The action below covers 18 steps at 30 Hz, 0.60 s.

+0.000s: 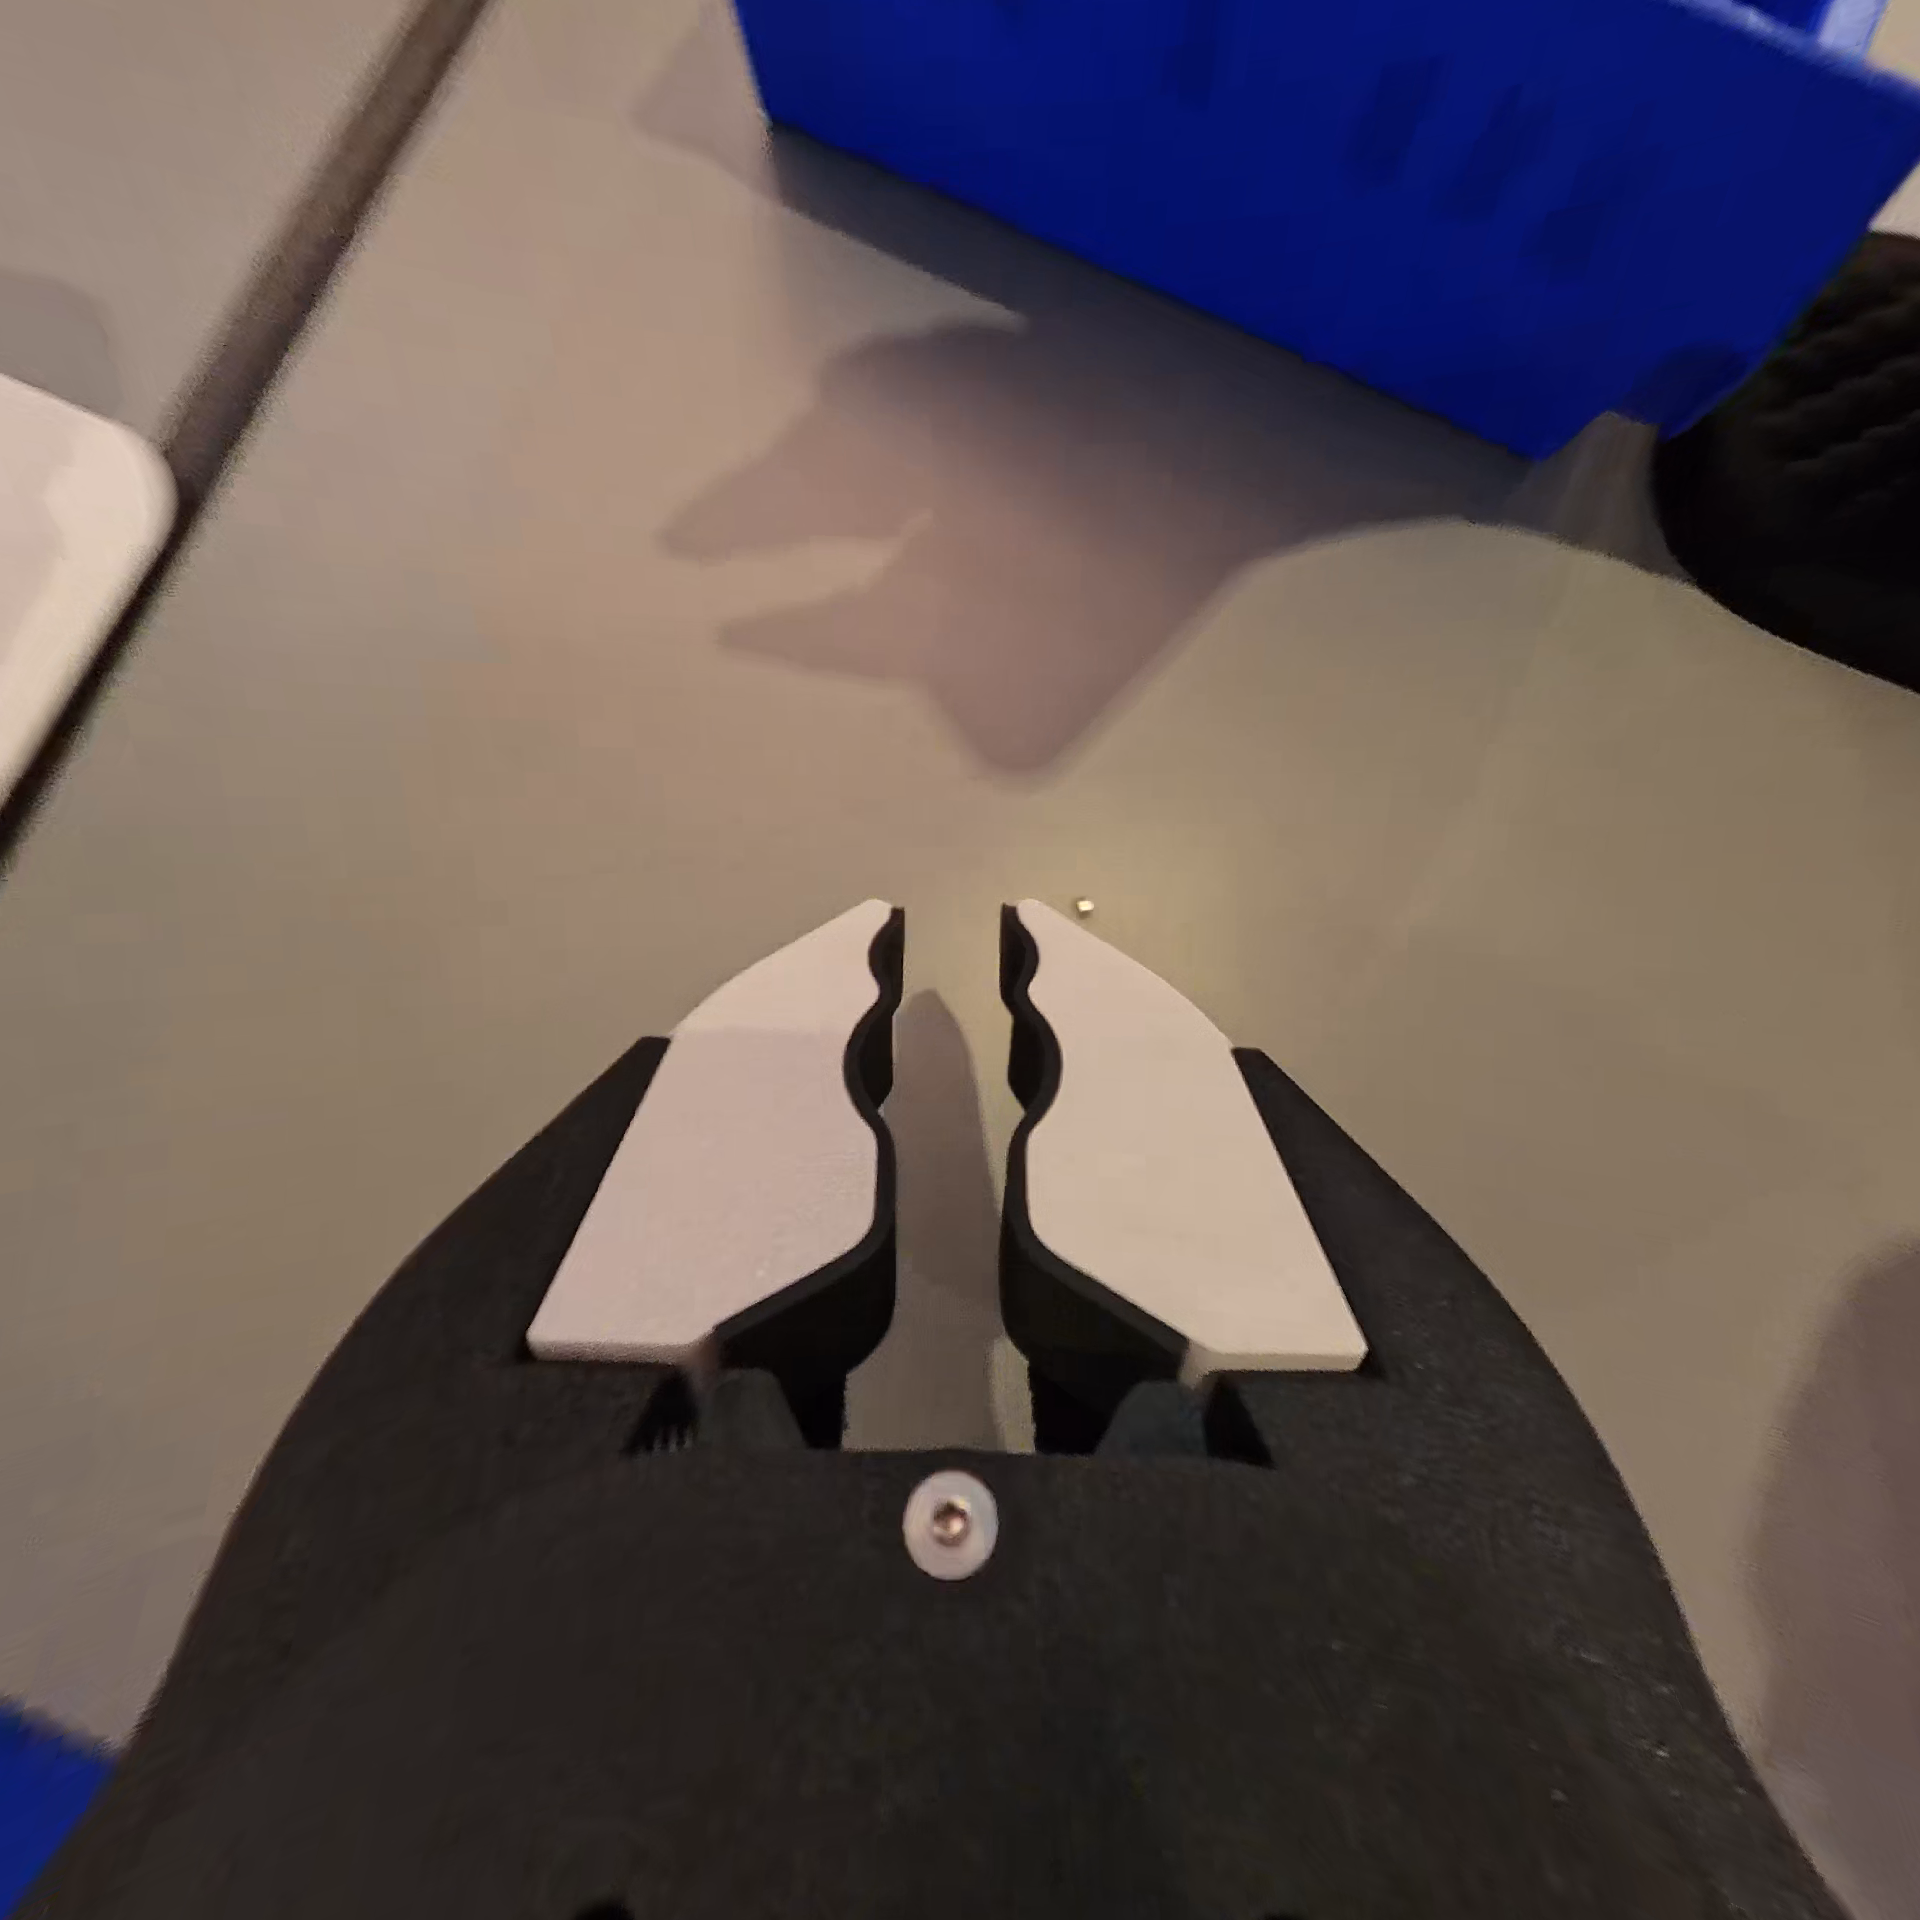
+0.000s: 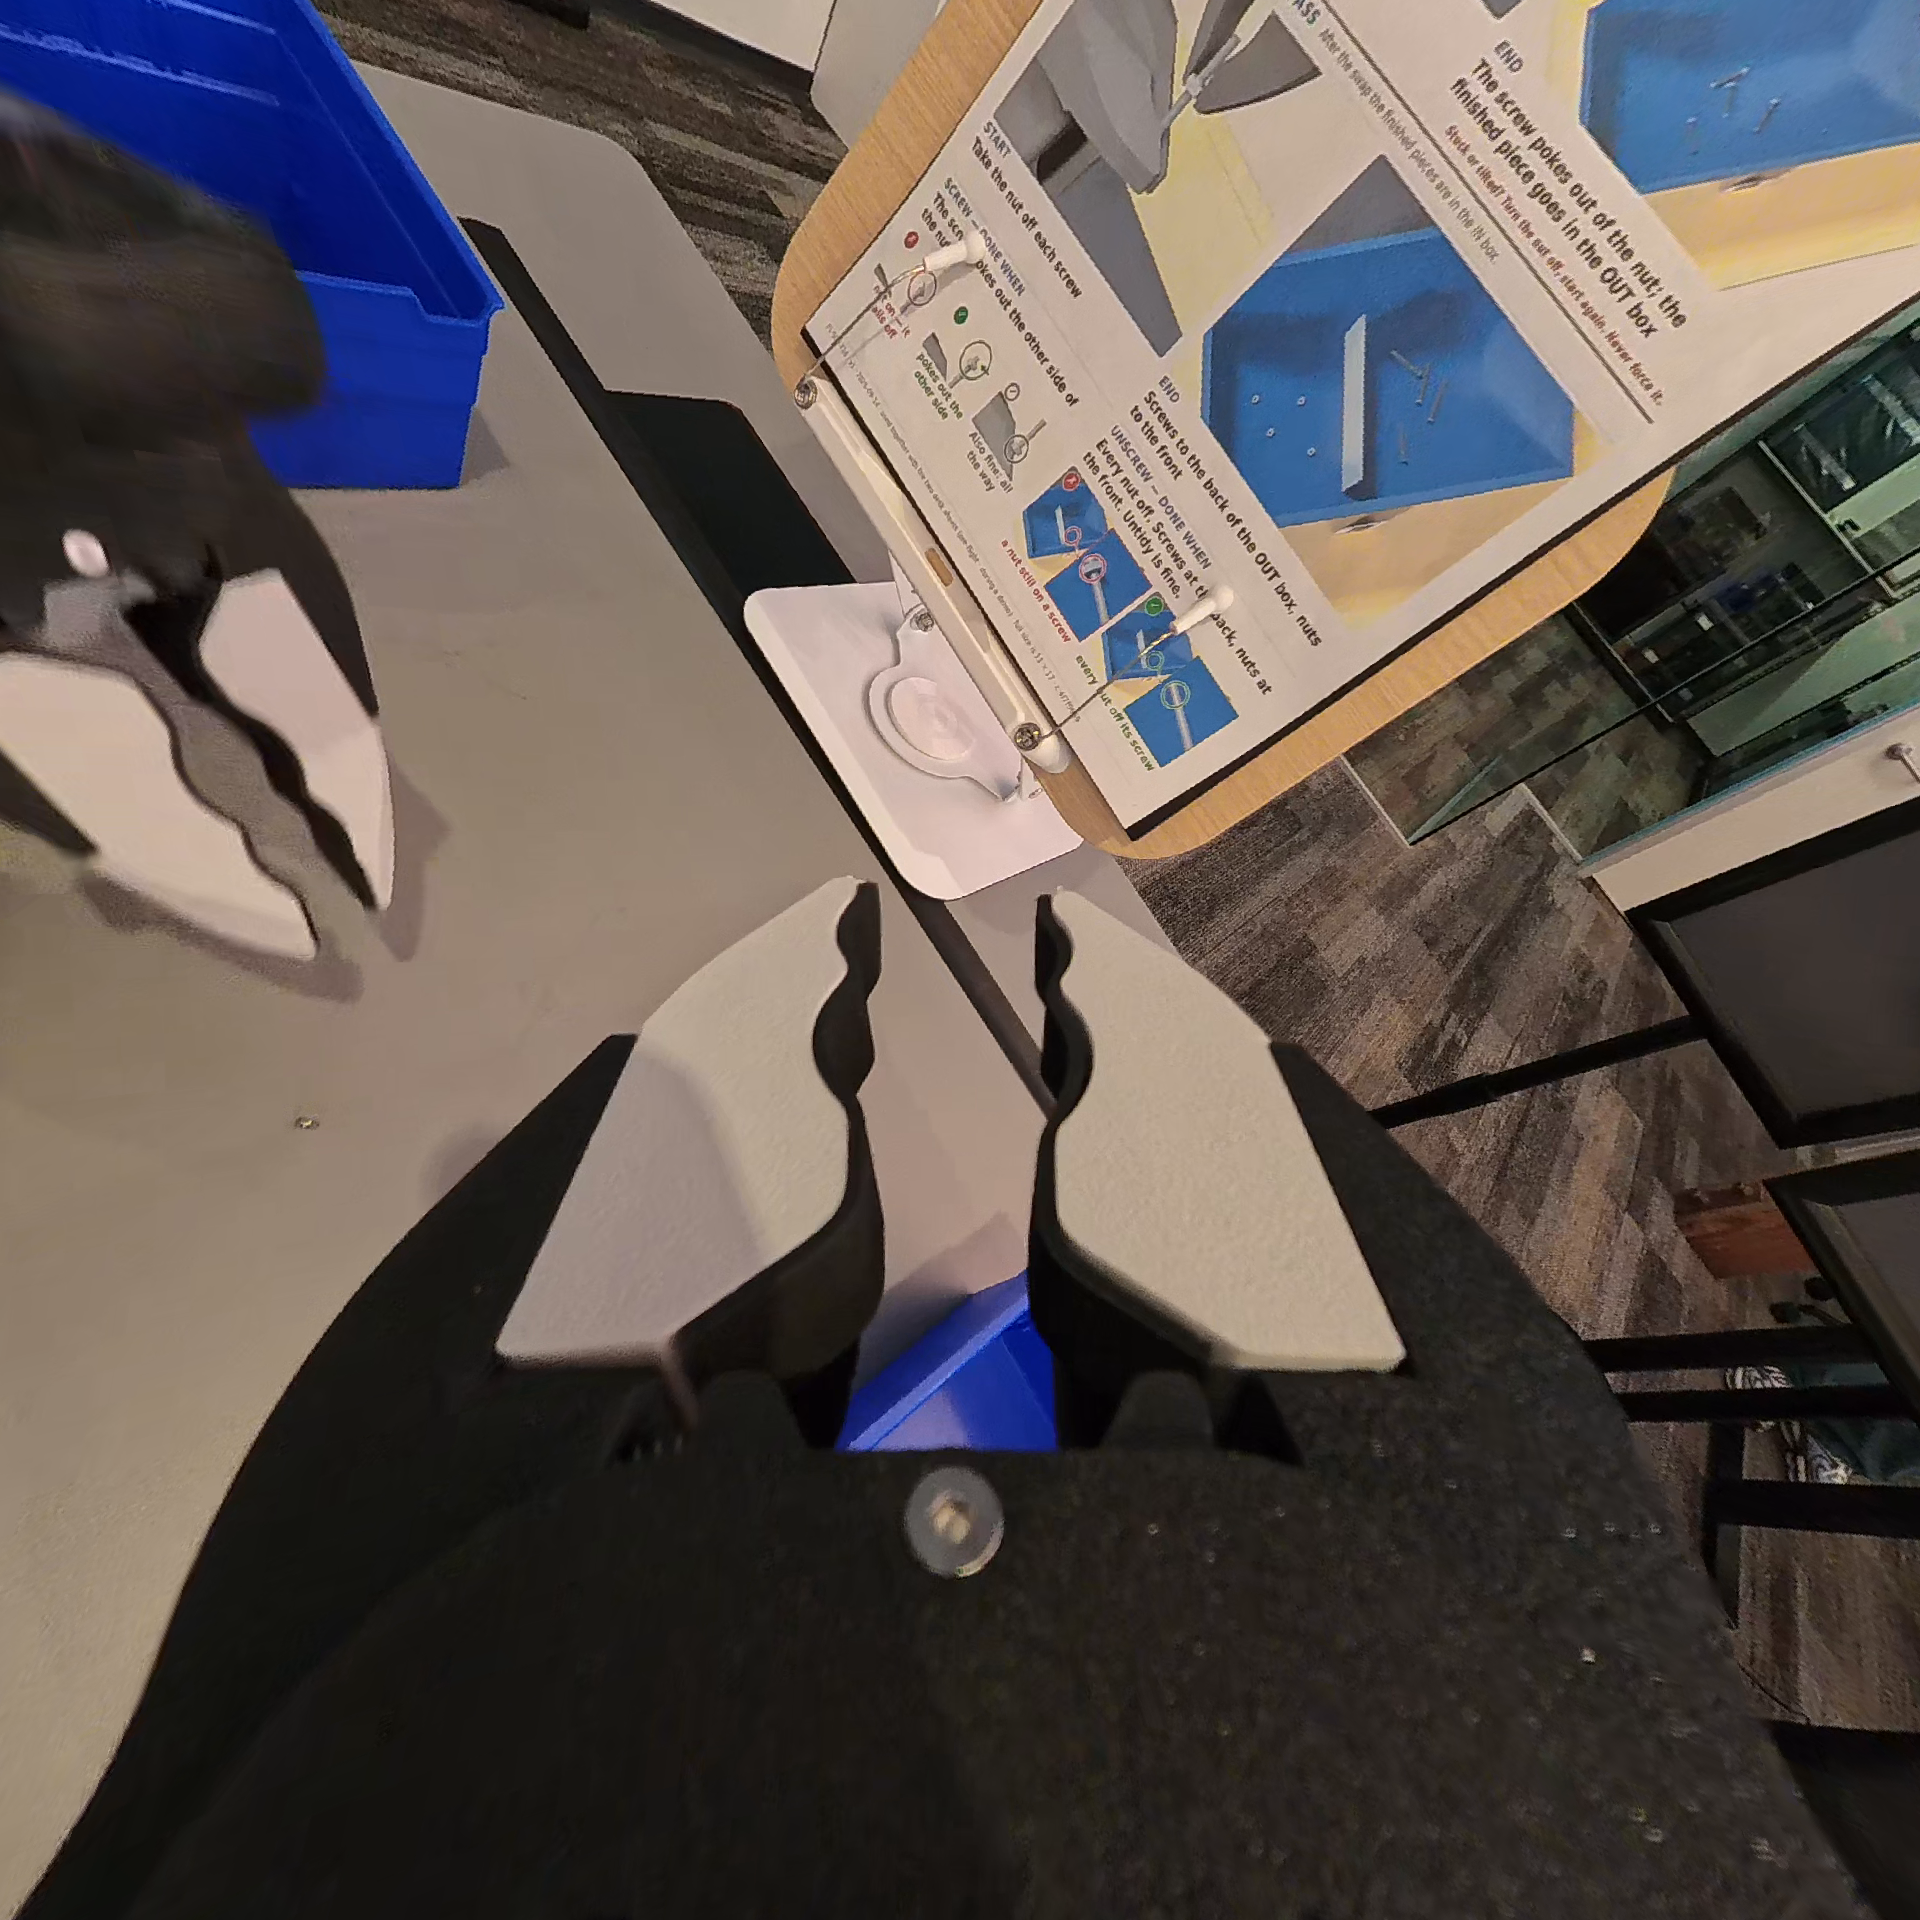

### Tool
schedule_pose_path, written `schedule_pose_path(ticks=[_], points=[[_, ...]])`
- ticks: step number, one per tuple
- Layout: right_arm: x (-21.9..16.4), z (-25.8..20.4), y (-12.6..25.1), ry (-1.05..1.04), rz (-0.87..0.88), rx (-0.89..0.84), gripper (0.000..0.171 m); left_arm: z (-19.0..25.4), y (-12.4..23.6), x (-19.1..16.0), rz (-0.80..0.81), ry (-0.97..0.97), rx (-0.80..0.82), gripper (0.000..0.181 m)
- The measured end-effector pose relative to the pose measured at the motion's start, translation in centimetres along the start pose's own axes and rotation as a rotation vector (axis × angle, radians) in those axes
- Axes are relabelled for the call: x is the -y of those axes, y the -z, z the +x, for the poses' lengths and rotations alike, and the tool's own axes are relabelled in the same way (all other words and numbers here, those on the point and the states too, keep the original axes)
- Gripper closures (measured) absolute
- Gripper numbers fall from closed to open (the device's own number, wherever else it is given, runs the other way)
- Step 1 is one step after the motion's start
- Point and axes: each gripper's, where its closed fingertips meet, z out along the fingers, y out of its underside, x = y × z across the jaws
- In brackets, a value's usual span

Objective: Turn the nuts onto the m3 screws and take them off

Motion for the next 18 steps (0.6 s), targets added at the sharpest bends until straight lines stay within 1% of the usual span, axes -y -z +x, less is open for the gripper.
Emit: schedule_pose_path(ticks=[2, 4, 6, 8, 10, 12, 13, 14, 15, 18], points=[[0.1, 0.0, 0.1, -0.001, 0.005, -0.002, 0.143, -1.8, 2.8, 0.5, 0.038, 0.012, 0.075, 0.165], [0.1, 0.0, 0.1, -0.001, 0.007, -0.002, 0.143, -3.9, 6.7, 0.8, 0.089, 0.035, 0.166, 0.166], [0.1, 0.0, 0.1, -0.002, 0.007, 0.0, 0.143, -7.2, 11.7, 0.1, 0.13, 0.071, 0.345, 0.167], [0.0, 0.0, 0.0, -0.003, 0.004, 0.001, 0.143, -11.0, 17.0, -2.2, 0.117, 0.122, 0.572, 0.169], [-0.2, -0.1, -0.3, -0.005, -0.006, 0.005, 0.143, -13.7, 20.9, -6.5, 0.013, 0.187, 0.727, 0.168], [-0.5, -0.2, -0.7, -0.005, -0.018, 0.011, 0.143, -15.8, 23.5, -11.1, -0.119, 0.262, 0.826, 0.171], [-0.7, -0.2, -0.8, -0.004, -0.026, 0.013, 0.143, -17.1, 24.9, -13.0, -0.171, 0.281, 0.907, 0.174], [-0.9, -0.3, -1.0, -0.002, -0.034, 0.014, 0.143, -18.4, 26.3, -14.6, -0.214, 0.288, 0.999, 0.174], [-1.1, -0.3, -1.1, -0.001, -0.042, 0.016, 0.143, -19.2, 27.0, -16.0, -0.252, 0.291, 1.041, 0.175], [-1.5, -0.5, -1.3, 0.0, -0.055, 0.035, 0.143, -19.1, 24.9, -18.0, -0.274, 0.318, 0.901, 0.178]])
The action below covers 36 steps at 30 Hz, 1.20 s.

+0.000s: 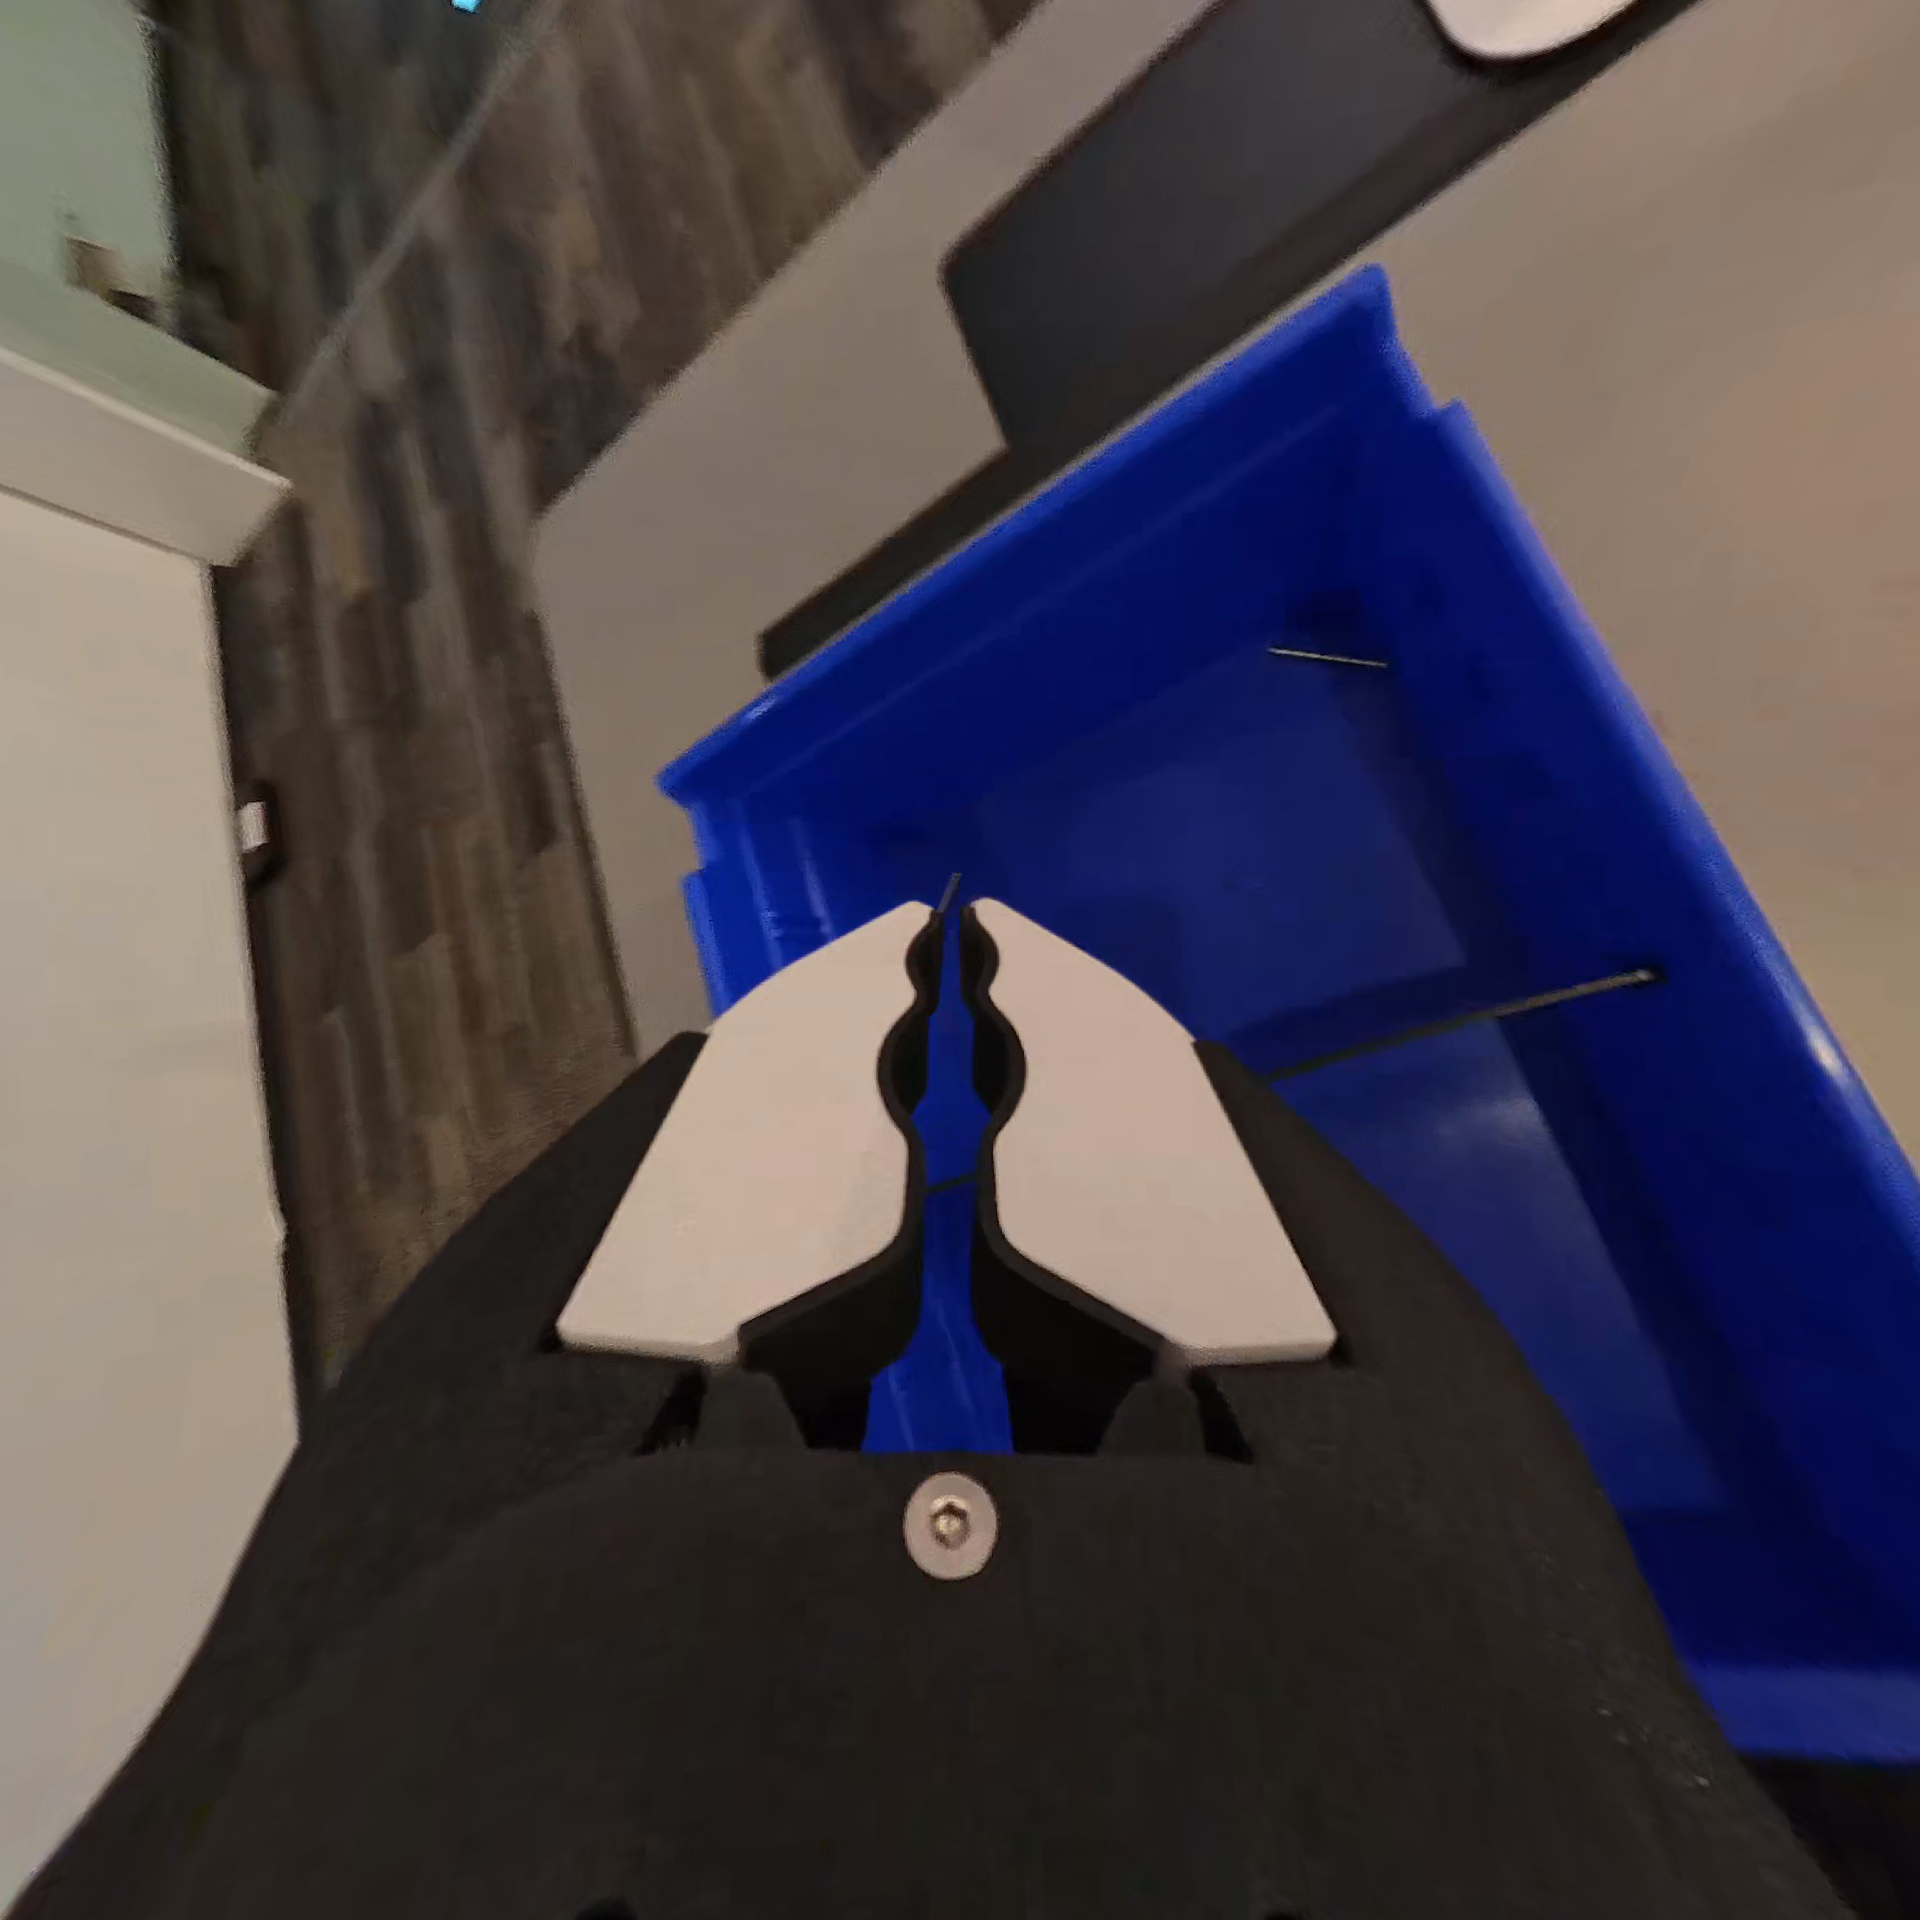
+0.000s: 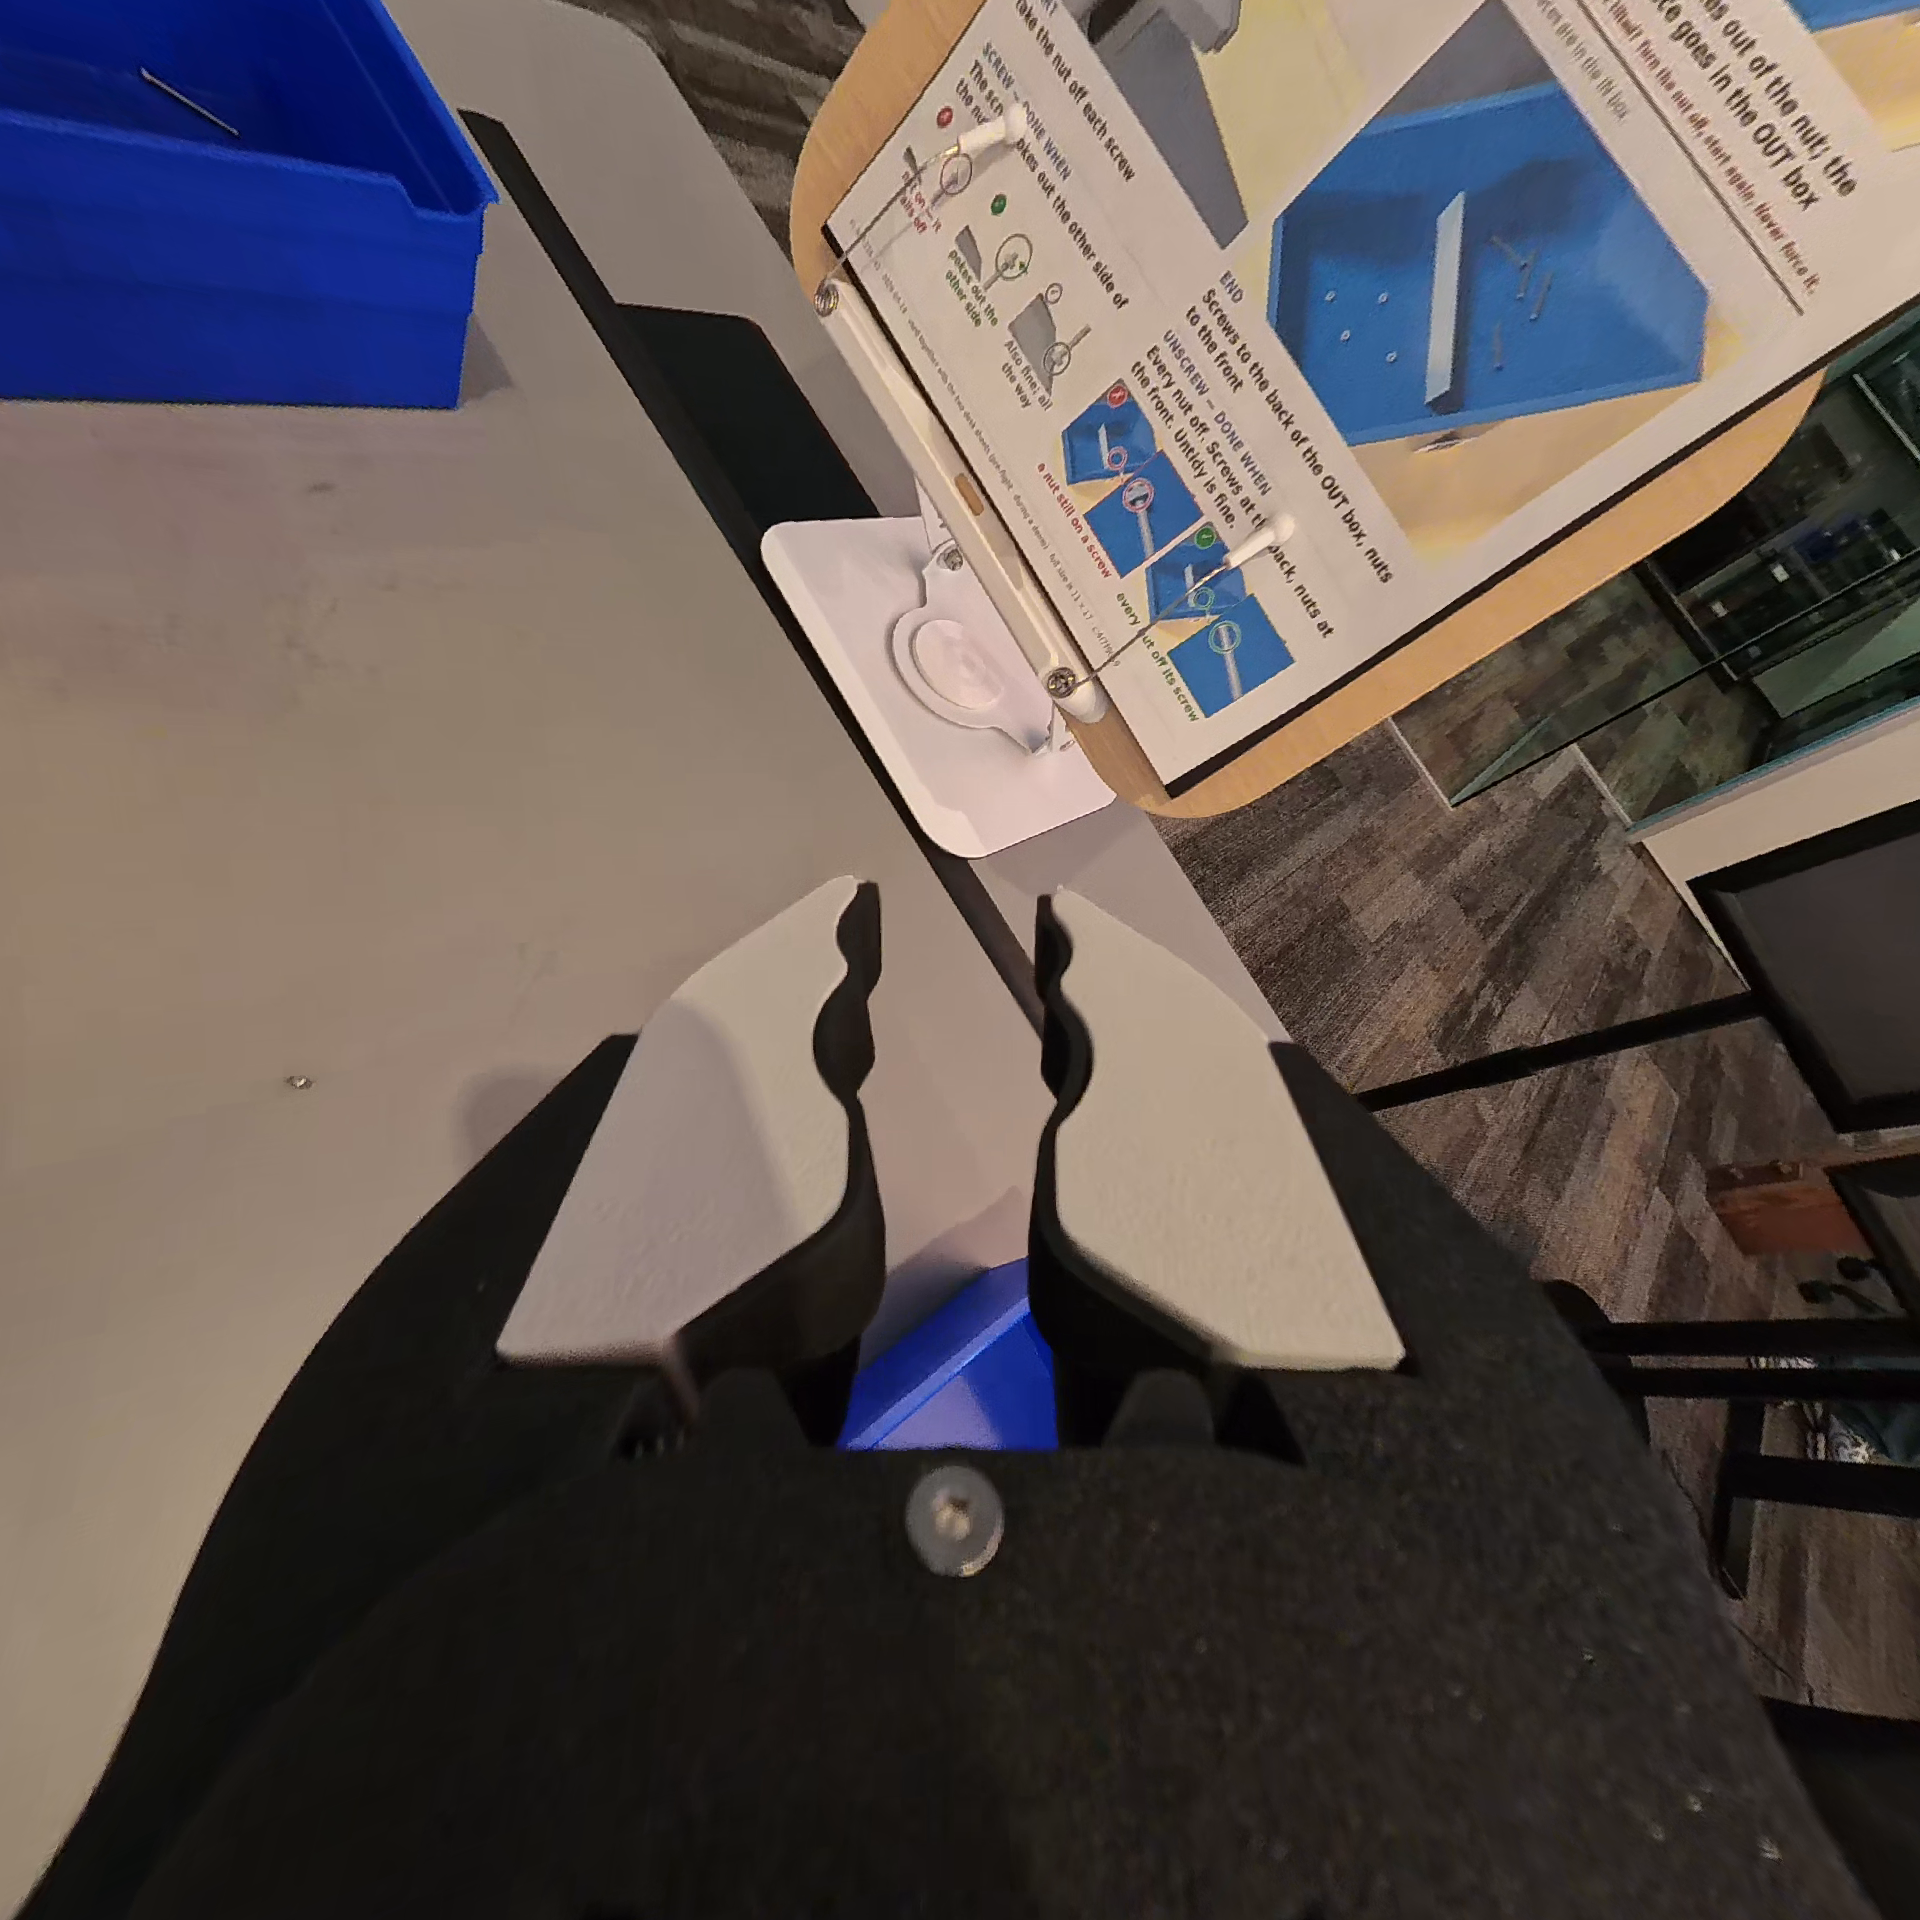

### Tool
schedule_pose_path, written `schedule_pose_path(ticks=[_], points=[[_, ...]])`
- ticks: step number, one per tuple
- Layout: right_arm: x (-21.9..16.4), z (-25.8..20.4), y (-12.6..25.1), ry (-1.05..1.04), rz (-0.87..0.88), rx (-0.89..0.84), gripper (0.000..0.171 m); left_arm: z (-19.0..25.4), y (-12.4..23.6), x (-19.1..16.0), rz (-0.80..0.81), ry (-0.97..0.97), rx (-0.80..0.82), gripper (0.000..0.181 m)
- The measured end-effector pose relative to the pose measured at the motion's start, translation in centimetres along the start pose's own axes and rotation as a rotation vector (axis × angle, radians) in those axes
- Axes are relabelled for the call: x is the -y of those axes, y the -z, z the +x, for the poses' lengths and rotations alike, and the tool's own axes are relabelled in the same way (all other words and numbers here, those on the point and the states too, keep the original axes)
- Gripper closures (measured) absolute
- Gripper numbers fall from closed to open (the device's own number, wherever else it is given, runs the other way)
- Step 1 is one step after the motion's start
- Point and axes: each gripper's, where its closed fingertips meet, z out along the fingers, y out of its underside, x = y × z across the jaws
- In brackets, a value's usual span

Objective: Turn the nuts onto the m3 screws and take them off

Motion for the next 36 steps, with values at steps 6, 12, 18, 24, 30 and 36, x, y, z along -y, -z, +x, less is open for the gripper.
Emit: schedule_pose_path(ticks=[6, 12, 18, 24, 30, 36], points=[[-0.2, 0.2, 0.2, -0.06, 0.044, 0.048, 0.143, 2.1, -5.4, 0.2, -0.181, -0.126, -0.23, 0.181], [-0.6, 0.8, 0.2, -0.098, 0.057, 0.069, 0.143, -0.2, -9.3, -4.2, -0.542, -0.342, -0.285, 0.172], [-0.6, 0.6, -0.1, -0.117, 0.077, 0.106, 0.143, -0.1, -12.5, -5.5, -0.602, -0.389, -0.312, 0.159], [-0.8, 0.6, -0.2, -0.133, 0.075, 0.12, 0.143, -0.3, -13.8, -6.6, -0.654, -0.446, -0.303, 0.163], [-0.8, 0.4, -0.4, -0.127, 0.071, 0.134, 0.143, -0.2, -13.2, -7.0, -0.703, -0.438, -0.344, 0.16], [-0.6, 0.2, -0.4, -0.121, 0.072, 0.136, 0.143, 0.4, -13.6, -7.2, -0.676, -0.388, -0.38, 0.158]])
